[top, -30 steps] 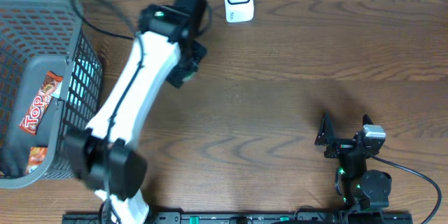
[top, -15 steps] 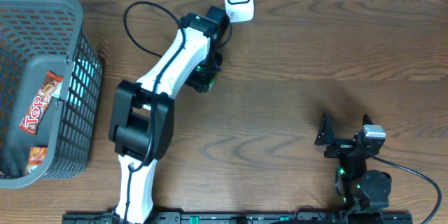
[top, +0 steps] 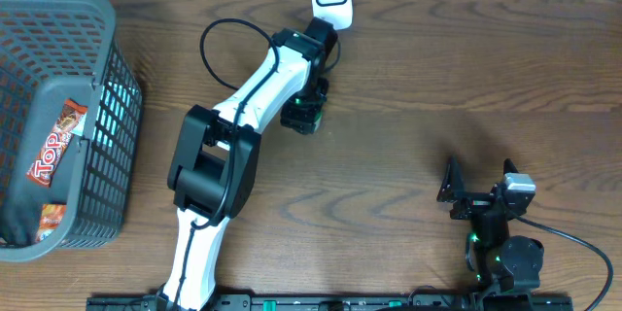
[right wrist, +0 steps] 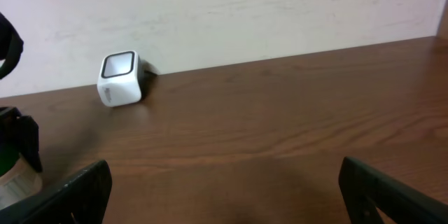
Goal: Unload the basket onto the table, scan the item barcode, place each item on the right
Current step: 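Carry the jar with the left gripper toward the white scanner, then set the jar down on the table and open the left gripper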
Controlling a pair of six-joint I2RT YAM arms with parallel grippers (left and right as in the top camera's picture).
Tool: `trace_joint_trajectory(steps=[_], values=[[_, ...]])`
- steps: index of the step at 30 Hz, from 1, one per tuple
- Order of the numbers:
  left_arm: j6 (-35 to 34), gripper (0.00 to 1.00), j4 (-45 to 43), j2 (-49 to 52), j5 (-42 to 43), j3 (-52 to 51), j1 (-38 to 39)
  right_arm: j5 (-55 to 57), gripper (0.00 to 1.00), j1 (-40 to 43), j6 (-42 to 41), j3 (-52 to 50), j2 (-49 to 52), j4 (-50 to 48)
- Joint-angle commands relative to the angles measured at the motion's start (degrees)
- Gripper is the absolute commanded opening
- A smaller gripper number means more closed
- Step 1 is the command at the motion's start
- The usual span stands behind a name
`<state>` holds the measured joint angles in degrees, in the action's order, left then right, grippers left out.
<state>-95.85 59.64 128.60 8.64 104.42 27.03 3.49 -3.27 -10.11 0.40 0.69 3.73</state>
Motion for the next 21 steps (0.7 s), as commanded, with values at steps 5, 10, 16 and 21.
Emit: trace_joint_trajectory(steps=[5,10,16,21], values=[[0.57,0.83,3.56,-0.13,-0.04,-0.07,-0.15,0.5,0.99,-0.52,-0.74,-0.09,-0.28,0.17],[2.56,0.88,4.15,-1.18,-0.04,-0.04,-0.22,0.5,0.99,-0.52,-0.74,-0.09,-0.28,0.17],[7.28,0.89,3.82,-7.89,-0.28,0.74,-1.55,0.5,0.99,-0.52,-0.74,-0.09,-0.28,0.17],[15.19,0.96,3.02,-16.22,-0.37,0.83,-3.69,0.5,0.99,-0.52,-0.74,-0.09,-0.28,0.17]])
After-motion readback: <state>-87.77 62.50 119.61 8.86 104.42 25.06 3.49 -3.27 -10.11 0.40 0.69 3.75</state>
